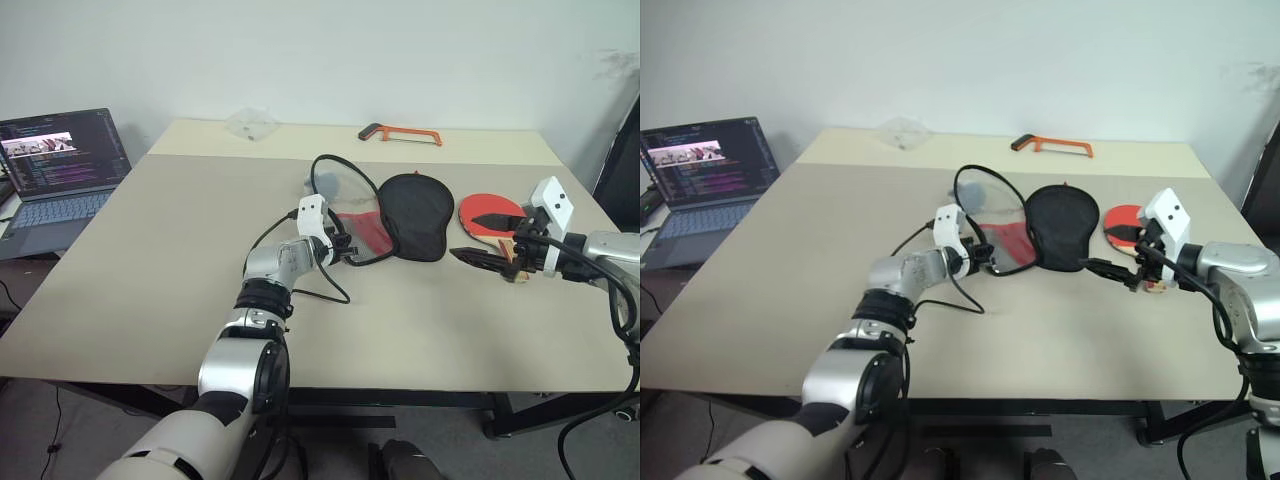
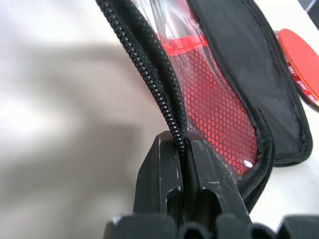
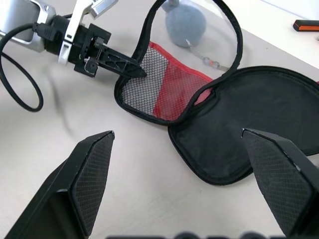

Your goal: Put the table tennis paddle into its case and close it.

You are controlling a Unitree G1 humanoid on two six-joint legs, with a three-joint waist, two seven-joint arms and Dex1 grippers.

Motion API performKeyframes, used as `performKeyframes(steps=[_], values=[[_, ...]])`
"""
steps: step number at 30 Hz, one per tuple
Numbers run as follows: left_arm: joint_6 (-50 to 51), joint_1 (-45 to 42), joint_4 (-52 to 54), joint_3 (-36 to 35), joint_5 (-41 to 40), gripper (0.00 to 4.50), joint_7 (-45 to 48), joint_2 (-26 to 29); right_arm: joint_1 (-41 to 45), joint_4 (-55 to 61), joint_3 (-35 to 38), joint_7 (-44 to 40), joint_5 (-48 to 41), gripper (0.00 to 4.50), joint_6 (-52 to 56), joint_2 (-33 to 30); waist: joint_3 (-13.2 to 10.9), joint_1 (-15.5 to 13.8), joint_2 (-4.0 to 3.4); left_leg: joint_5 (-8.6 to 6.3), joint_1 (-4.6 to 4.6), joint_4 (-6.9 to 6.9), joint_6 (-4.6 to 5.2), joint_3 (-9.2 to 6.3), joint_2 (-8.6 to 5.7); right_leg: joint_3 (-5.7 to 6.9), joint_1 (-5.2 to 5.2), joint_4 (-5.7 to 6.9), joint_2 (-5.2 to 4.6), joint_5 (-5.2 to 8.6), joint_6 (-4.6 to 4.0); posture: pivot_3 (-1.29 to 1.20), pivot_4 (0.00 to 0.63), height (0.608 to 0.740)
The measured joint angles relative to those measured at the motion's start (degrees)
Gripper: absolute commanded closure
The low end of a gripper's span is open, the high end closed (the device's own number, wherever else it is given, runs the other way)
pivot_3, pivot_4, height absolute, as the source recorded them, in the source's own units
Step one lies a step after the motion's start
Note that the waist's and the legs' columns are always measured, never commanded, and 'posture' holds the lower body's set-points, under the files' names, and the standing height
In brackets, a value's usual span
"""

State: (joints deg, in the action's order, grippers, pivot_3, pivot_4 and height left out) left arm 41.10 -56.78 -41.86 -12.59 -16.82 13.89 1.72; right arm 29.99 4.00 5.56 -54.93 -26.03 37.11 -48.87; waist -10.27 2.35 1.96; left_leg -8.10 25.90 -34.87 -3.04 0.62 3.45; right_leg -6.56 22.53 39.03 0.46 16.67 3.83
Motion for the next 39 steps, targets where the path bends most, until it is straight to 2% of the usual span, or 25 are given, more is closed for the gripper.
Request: performKeyframes(steps=[10,19,23,26,30,32,34,37,39], values=[[4.5,8.3,17.1,-1.8,-1.1,4.41,-12.2,-6.1,-1.2,1.7,0.2,0.1,-0.1,0.0,1.0,-0.1,0.0,0.0,0.0,0.0,-0.04,-0.04,0.0,-0.03,-0.01,0.01,-0.09,-0.01,0.0,0.0,0.02,0.0,0.15,0.74],[5.6,9.6,19.2,1.5,-1.0,4.41,-12.2,-7.1,-1.2,1.7,0.1,0.9,0.0,0.0,1.7,-0.1,0.0,0.0,0.0,0.0,-0.06,-0.05,0.0,-0.04,-0.02,0.02,-0.12,-0.03,0.0,0.01,0.04,0.0,0.15,0.74],[7.2,9.7,19.5,2.0,-1.1,3.4,-12.0,-7.0,0.2,0.5,0.1,3.4,0.4,0.0,3.2,-0.1,0.0,0.0,0.0,0.0,-0.06,-0.05,0.0,-0.06,-0.02,0.02,-0.12,-0.03,0.0,0.0,0.04,0.0,0.15,0.74],[8.2,9.9,19.6,1.9,-1.2,2.24,-12.0,-6.5,0.5,0.0,0.0,4.8,0.6,0.0,4.7,0.0,0.0,0.0,0.0,0.0,-0.05,-0.05,0.0,-0.06,-0.02,0.02,-0.12,-0.03,0.0,0.0,0.04,0.0,0.15,0.74],[9.9,10.3,21.4,2.3,-1.2,0.91,-10.6,-4.5,2.0,-2.3,-0.3,8.0,2.4,0.0,7.1,0.1,0.0,0.2,0.0,0.0,-0.06,-0.04,0.0,-0.06,-0.02,0.02,-0.11,-0.03,0.0,-0.01,0.02,0.0,0.15,0.74],[10.0,10.9,23.4,4.1,-0.8,0.16,-9.2,-1.6,4.9,-5.3,-1.4,12.0,4.9,0.0,8.4,1.3,0.0,0.5,0.0,0.0,-0.11,-0.04,0.0,-0.05,-0.01,0.01,-0.13,-0.02,0.0,-0.01,0.02,0.0,0.15,0.74],[11.7,12.5,27.6,8.2,-0.6,0.16,-4.4,4.0,10.1,-12.4,-1.7,20.1,8.7,0.0,11.2,4.6,0.0,1.2,-0.01,0.01,-0.13,-0.02,-0.01,-0.05,0.0,-0.04,-0.11,-0.01,0.02,-0.07,-0.04,0.0,0.15,0.74],[15.4,15.1,35.1,11.2,-1.4,0.16,2.7,12.1,13.2,-20.7,-1.7,28.0,12.7,0.0,13.5,6.9,0.0,1.1,-0.01,0.01,-0.12,0.02,-0.01,-0.05,0.02,0.0,-0.1,-0.01,0.02,-0.11,-0.2,0.0,0.15,0.74],[17.8,18.2,40.5,12.3,-3.5,0.16,9.1,20.5,15.5,-26.5,-1.7,32.0,14.6,0.0,13.6,9.2,0.0,1.5,-0.03,0.01,-0.11,0.12,-0.02,0.03,0.04,-0.04,-0.02,-0.02,0.02,-0.11,-0.25,0.0,0.15,0.74]])
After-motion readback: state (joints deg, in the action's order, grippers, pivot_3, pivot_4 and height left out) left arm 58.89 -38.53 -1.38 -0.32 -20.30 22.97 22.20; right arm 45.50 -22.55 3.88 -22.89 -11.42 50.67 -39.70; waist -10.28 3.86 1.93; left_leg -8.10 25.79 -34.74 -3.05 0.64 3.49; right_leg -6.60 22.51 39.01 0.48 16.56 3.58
